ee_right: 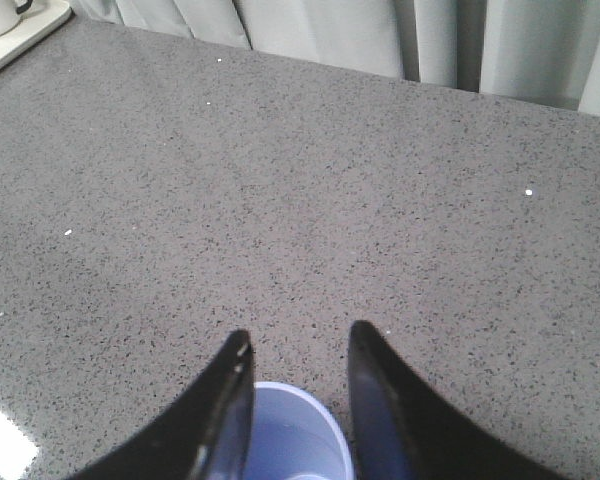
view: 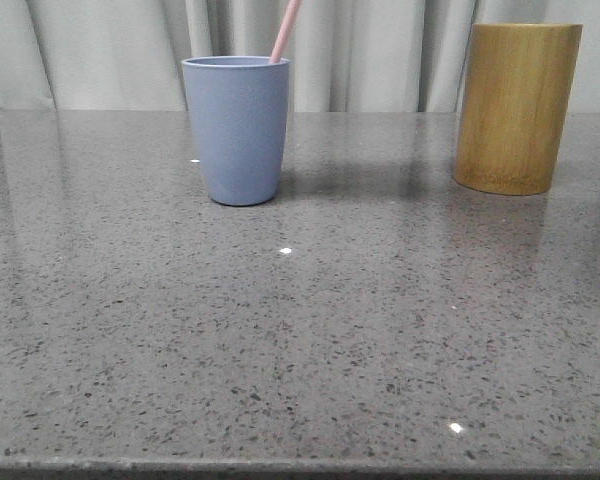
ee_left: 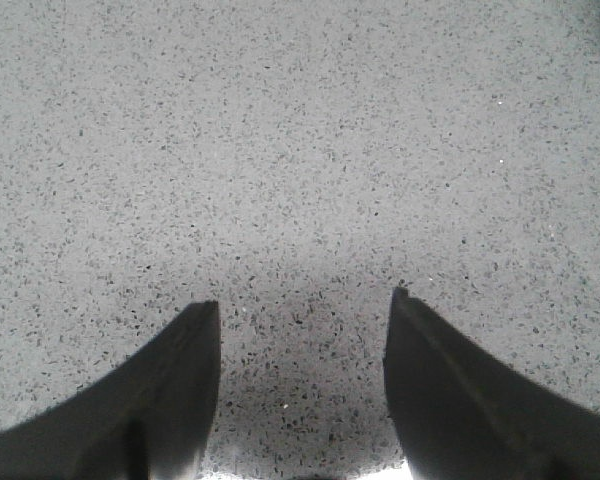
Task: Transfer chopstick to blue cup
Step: 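Open the right gripper and raise it away from the blue cup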
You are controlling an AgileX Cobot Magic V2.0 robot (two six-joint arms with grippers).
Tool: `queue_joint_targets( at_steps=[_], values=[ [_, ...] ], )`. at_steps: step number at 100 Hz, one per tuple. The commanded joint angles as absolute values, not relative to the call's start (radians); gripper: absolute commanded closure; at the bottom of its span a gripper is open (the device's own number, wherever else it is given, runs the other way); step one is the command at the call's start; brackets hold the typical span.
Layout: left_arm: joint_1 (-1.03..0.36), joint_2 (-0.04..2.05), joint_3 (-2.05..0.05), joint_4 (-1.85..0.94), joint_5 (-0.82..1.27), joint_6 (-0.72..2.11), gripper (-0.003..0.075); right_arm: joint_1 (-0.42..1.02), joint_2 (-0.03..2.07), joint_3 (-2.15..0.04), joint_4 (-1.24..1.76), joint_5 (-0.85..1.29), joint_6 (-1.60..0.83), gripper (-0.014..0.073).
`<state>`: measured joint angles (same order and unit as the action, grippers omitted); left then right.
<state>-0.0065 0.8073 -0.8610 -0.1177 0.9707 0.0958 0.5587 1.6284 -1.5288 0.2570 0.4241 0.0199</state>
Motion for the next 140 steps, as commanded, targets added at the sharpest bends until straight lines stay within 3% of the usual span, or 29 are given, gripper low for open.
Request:
queue_joint_targets(
  at_steps=[1, 27, 76, 109, 140],
  values=[
    [-0.004, 0.800, -0.885, -0.131, 0.912, 0.088, 0.0352, 0.560, 1.582, -1.568, 0.266, 0.344, 0.009, 0.0257],
    [-0.004, 0.800, -0.885, -0.131, 0.912, 0.088, 0.0352, 0.560, 1.558, -1.568, 0.266, 0.301, 0.009, 0.0155],
    [-0.004, 0.800, -0.885, -0.131, 0.917, 0.088, 0.0352, 0.466, 1.373, -1.543, 0.128, 0.408, 0.007, 0.0154],
    [-0.004, 0.800, -0.885, -0.131, 0.922, 0.088, 0.0352, 0.350, 1.103, -1.248, 0.070, 0.427, 0.007, 0.0154],
    [-0.004, 0.800, -0.885, -0.131, 0.931, 0.088, 0.0352, 0.174, 0.853, -1.023, 0.063, 0.629, 0.016, 0.0154]
  ],
)
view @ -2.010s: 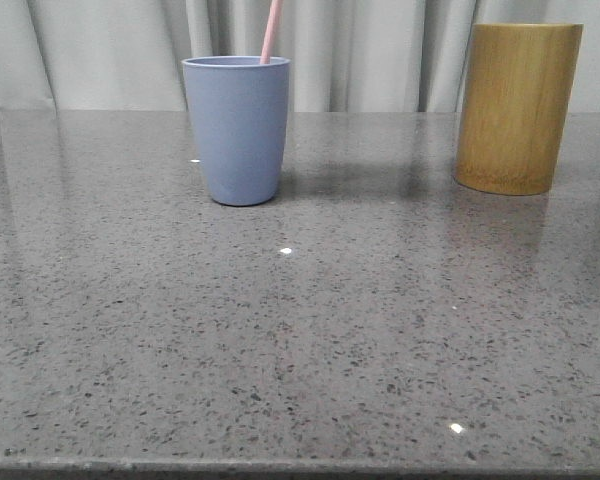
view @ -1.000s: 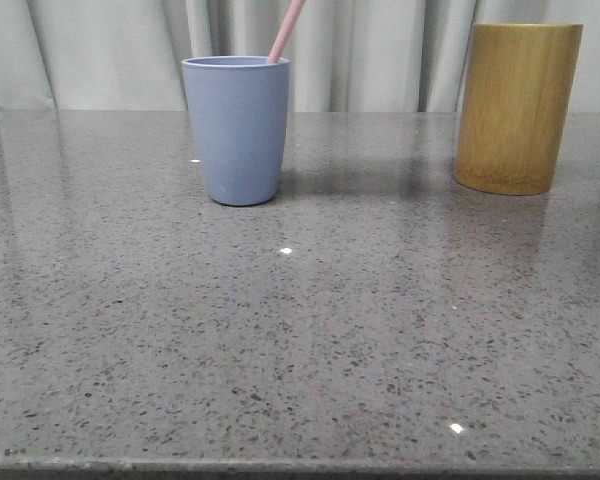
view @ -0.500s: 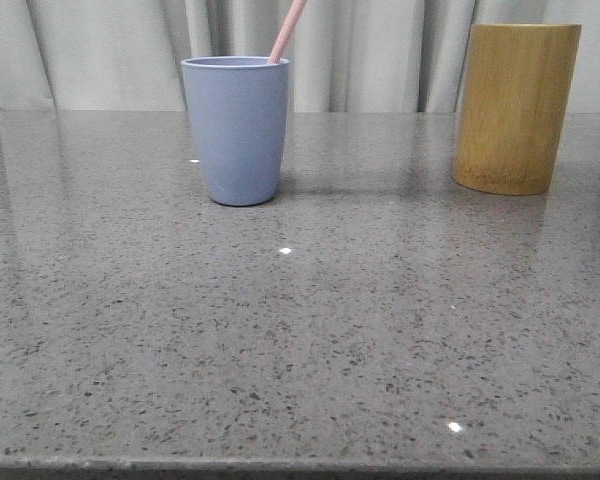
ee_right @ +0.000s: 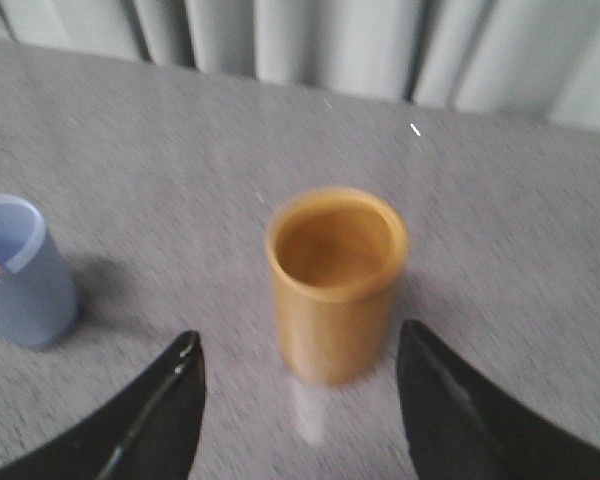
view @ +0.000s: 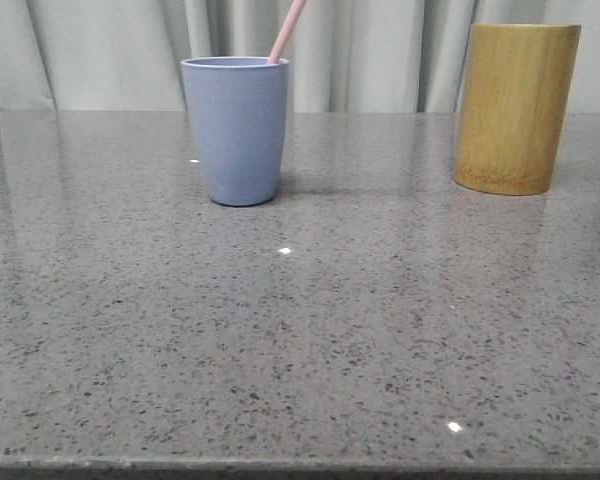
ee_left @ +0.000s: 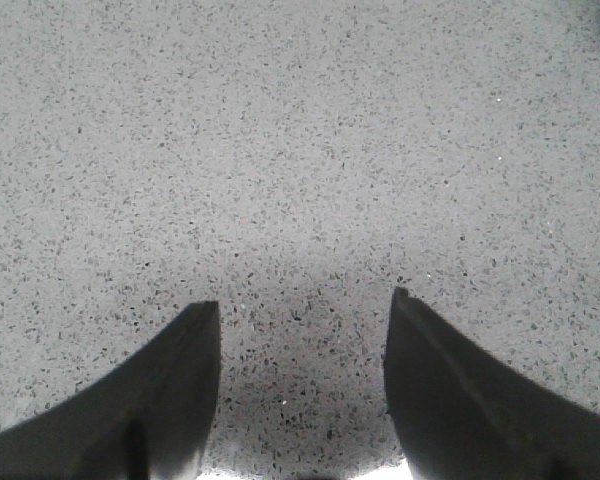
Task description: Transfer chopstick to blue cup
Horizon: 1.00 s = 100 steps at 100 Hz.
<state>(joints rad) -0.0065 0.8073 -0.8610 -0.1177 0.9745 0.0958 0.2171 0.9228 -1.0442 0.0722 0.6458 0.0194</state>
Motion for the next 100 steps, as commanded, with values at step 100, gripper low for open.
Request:
queue_joint_targets(
  at_steps=[100],
  values=[
    [-0.004, 0.800, -0.885, -0.131, 0.947, 0.088, 0.0352, 0.077, 0.534, -0.765, 0.039, 0.828, 0.028, 0.0158]
  ],
)
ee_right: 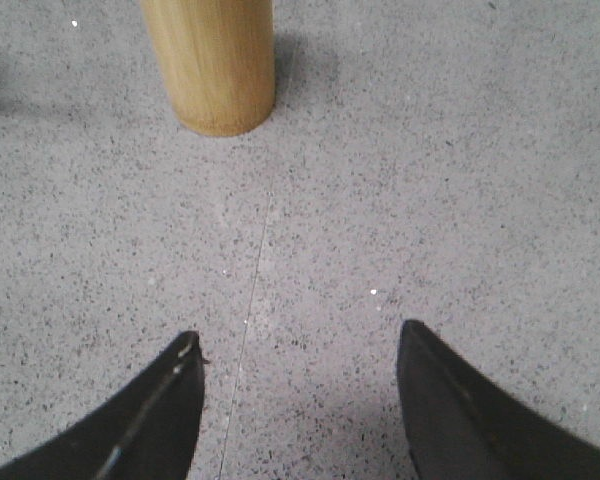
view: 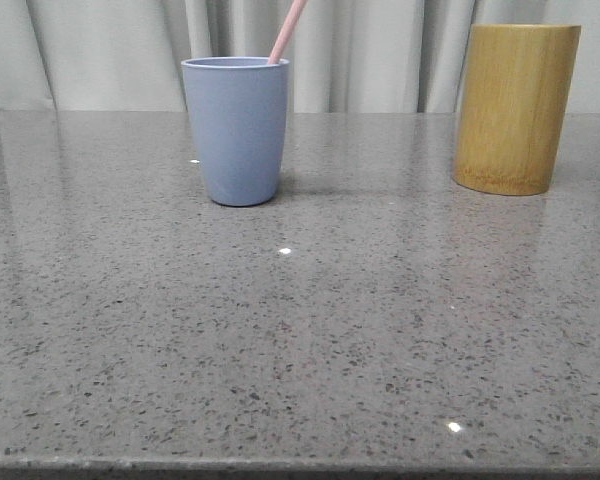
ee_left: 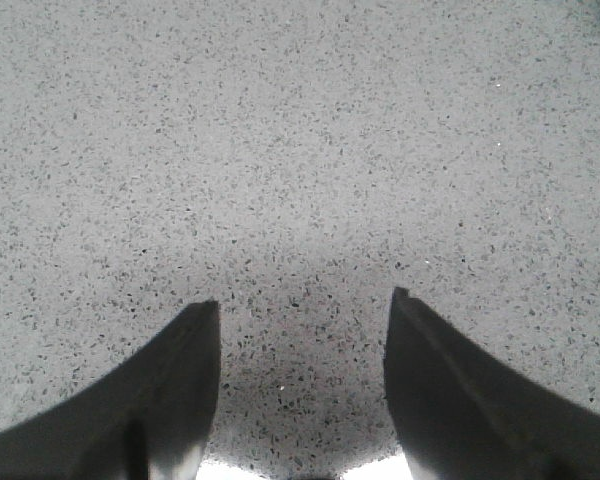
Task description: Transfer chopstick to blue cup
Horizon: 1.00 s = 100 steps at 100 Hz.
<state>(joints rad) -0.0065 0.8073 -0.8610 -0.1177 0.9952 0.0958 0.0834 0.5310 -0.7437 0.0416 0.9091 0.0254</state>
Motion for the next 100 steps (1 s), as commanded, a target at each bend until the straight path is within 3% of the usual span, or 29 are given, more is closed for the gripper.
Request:
queue_joint_targets(
  at_steps=[1, 35, 75, 88, 100],
  values=[
    [-0.004, 0.800, -0.885, -0.131, 0.947, 0.088, 0.0352, 0.077, 0.534, -0.765, 0.040, 0.826, 0.028, 0.0158],
    [-0.004, 0.800, -0.885, -0.131, 0.947, 0.088, 0.0367, 0.077, 0.534, -0.765, 0.045, 0.825, 0.028, 0.0201],
    [-0.004, 0.800, -0.885, -0.131, 0.947, 0.088, 0.0734, 0.077, 0.534, -0.765, 0.045, 0.825, 0.028, 0.0563],
    [-0.004, 0.800, -0.885, -0.131, 0.947, 0.088, 0.0739, 0.077, 0.534, -0.765, 0.045, 0.825, 0.028, 0.0662],
    [-0.004, 0.800, -0.885, -0.131, 0.947, 0.088, 0.0739, 0.077, 0.534, -0.765, 0.045, 0.827, 0.028, 0.0661]
  ],
)
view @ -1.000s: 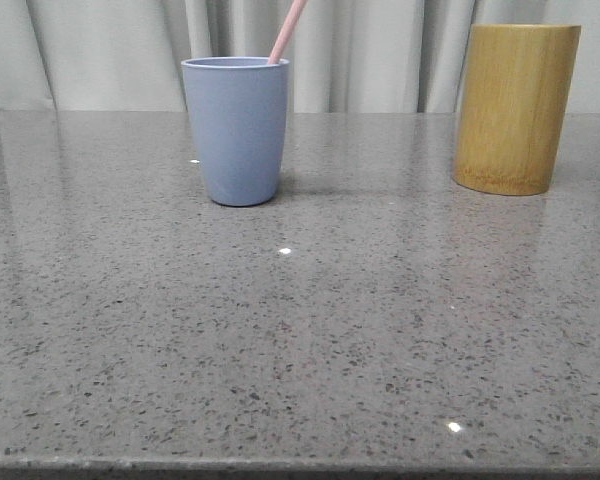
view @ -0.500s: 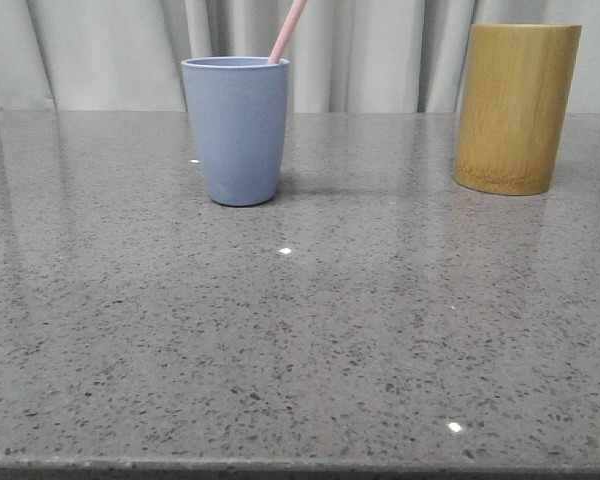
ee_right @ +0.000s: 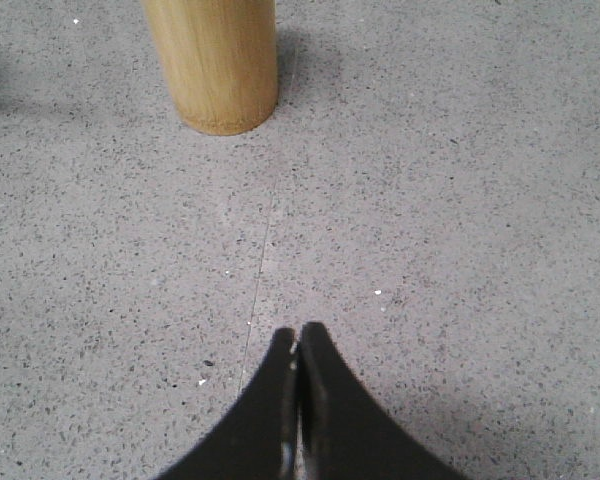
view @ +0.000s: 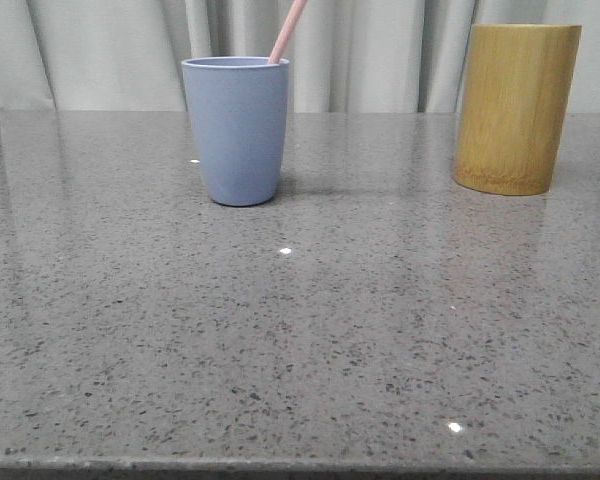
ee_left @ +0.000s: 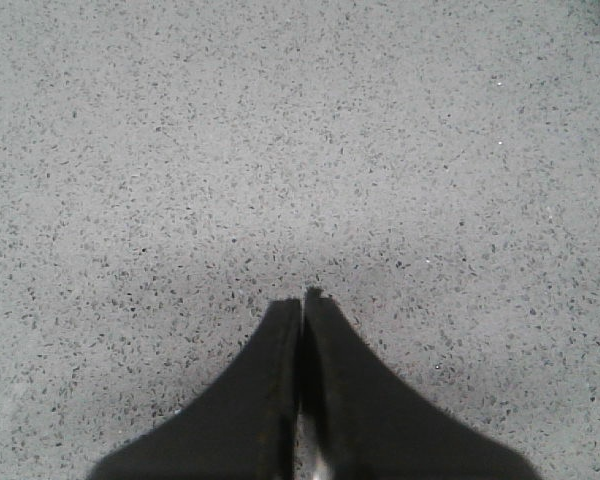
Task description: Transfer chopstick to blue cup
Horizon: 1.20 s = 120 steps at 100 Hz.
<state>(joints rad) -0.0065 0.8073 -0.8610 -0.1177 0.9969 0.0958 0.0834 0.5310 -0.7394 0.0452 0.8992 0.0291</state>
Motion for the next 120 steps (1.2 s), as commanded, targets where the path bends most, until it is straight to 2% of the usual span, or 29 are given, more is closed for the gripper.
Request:
queue_joint_targets(
  at_steps=[1, 80, 101, 120],
  values=[
    [-0.004, 0.800, -0.885, -0.131, 0.947, 0.088, 0.0739, 0.077, 0.534, -0.765, 0.045, 0.827, 0.028, 0.0661],
    [-0.004, 0.800, -0.885, -0.131, 0.941, 0.088, 0.0739, 0.077, 0.534, -0.765, 0.045, 0.840, 0.028, 0.0661],
    [-0.004, 0.771, -0.874, -0.114, 0.828, 0.088, 0.0739, 0.077, 0.534, -0.765, 0.045, 0.840, 0.028, 0.0661],
    [-0.004, 0.624, -0.764, -0.114, 0.546, 0.088, 0.0739, 0.077, 0.534, -0.765, 0.045, 0.840, 0.028, 0.0661]
  ],
)
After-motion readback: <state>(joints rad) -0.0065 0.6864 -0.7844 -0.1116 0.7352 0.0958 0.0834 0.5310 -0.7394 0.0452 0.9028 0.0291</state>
